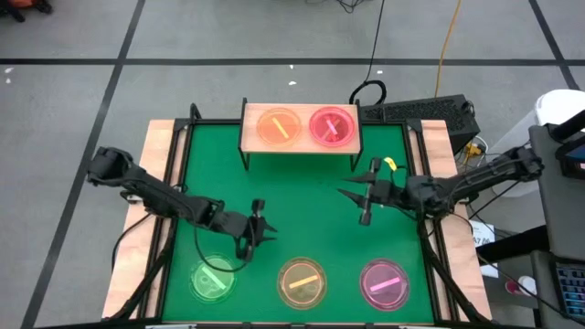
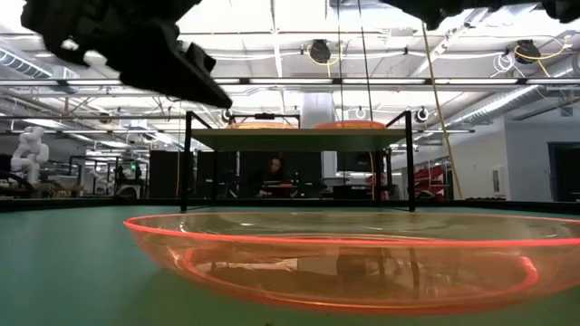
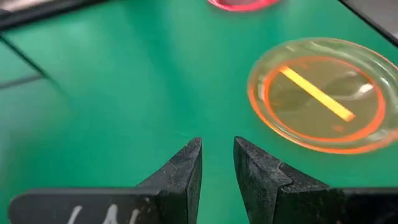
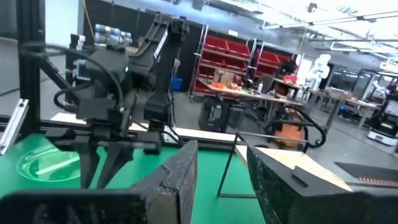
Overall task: Place and stack plates onto a shelf
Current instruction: Stack the orange plate on top of the orange plate on the shelf
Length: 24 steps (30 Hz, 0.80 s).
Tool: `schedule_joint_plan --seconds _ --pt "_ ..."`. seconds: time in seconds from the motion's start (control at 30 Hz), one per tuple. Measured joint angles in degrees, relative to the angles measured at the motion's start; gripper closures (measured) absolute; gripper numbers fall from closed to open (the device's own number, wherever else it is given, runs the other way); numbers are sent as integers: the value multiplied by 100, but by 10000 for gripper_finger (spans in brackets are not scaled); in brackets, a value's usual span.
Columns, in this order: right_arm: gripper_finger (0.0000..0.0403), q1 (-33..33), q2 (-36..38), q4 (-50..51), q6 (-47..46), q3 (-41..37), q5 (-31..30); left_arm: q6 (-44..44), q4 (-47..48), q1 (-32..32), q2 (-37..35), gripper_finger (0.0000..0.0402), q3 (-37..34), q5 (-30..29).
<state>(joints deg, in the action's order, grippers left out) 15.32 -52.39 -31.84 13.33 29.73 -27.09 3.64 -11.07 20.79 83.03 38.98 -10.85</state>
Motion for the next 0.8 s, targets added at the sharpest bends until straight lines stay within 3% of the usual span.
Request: schedule_joint_plan --seconds 0.3,0.57,0.7,0.8 --pt "282 209 200 -173 332 -98 2 -1130 -1072 125 559 302 4 378" --pt "282 432 200 -367 391 -98 4 -2840 -1146 130 1192 302 505 562" --pt "282 569 204 -507 433 -98 4 -3115 -409 162 1536 302 1189 968" --pt "282 695 217 -576 454 -98 2 -3520 789 154 1682 302 1748 990"
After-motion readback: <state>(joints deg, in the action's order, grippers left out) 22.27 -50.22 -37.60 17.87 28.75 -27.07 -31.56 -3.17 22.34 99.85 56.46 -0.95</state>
